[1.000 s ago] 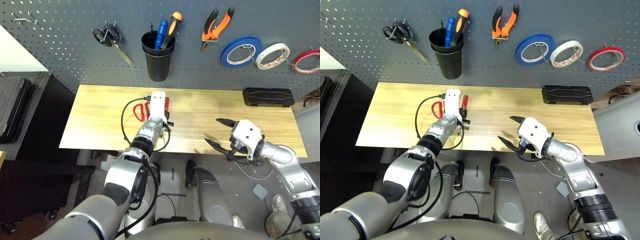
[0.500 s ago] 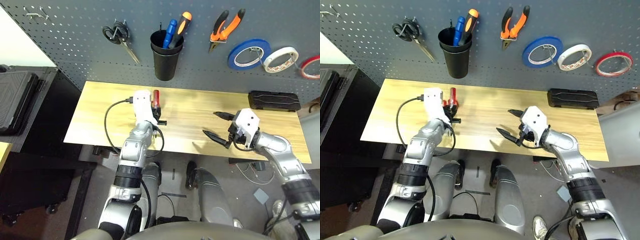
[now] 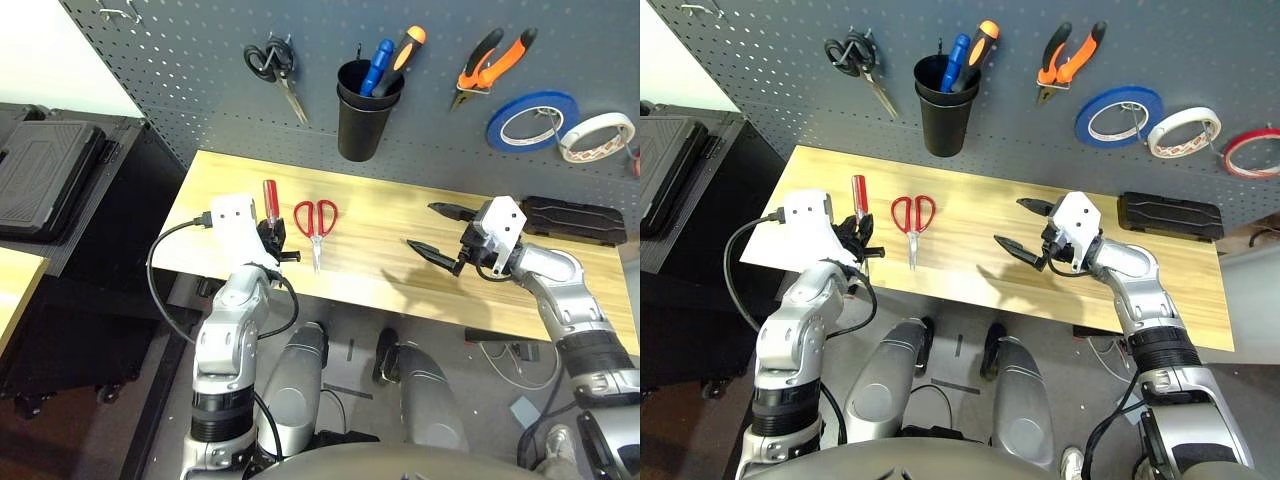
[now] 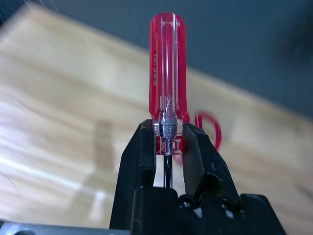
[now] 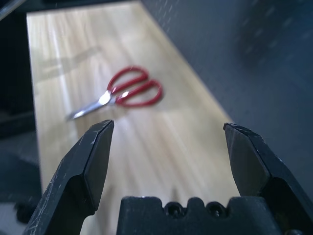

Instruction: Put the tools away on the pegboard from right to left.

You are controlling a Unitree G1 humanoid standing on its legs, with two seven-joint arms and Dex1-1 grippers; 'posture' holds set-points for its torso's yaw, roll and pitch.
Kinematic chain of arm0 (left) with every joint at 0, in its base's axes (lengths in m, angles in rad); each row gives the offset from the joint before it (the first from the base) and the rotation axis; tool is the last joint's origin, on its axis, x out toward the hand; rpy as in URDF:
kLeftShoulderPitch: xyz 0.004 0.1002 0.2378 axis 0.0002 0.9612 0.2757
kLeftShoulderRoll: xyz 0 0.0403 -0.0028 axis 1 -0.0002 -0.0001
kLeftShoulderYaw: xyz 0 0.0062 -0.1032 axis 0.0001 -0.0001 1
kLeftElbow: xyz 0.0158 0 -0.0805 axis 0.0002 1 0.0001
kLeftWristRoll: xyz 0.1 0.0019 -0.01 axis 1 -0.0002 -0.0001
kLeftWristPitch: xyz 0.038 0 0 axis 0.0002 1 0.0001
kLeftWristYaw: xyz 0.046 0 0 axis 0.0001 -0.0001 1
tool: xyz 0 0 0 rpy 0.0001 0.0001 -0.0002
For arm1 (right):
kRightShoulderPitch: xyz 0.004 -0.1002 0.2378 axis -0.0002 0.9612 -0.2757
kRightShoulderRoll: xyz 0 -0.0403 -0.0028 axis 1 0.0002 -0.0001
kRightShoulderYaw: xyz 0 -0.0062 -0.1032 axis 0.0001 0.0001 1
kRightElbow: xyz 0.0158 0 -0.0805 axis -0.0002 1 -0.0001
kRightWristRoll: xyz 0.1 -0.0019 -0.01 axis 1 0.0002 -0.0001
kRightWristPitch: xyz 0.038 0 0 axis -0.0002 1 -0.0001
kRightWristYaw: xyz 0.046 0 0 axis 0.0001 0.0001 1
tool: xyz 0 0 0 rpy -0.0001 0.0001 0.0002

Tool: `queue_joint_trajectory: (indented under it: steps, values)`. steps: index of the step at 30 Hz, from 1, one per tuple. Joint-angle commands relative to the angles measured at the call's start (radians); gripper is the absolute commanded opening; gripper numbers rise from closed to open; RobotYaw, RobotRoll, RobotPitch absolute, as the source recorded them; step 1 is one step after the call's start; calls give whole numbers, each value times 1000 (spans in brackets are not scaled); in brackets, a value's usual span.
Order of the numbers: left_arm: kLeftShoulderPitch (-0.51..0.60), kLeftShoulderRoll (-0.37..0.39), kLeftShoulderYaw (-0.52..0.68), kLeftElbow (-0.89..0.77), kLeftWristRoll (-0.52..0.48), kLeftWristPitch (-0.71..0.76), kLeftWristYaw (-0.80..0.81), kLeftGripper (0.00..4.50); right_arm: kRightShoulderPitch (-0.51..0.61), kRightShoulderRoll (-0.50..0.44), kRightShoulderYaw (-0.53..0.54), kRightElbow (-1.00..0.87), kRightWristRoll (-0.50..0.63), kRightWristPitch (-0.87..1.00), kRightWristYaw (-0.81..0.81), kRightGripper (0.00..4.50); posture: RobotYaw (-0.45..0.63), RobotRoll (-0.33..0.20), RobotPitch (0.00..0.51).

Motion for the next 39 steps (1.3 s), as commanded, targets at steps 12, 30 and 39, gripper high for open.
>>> queue_joint_trajectory:
  steps: [12,30,39]
  values:
    - [-336,57,40,-74,-107,-46,-27,816,-22,-155,-179,5,228,161,245,4500,329,0,227]
    - [-652,142,95,111,-173,-53,-33,816,-194,-327,-299,-2,328,388,363,4500,240,0,202]
    - [-784,107,85,238,-185,-128,-23,816,-232,-256,-324,-97,354,369,303,4500,216,0,195]
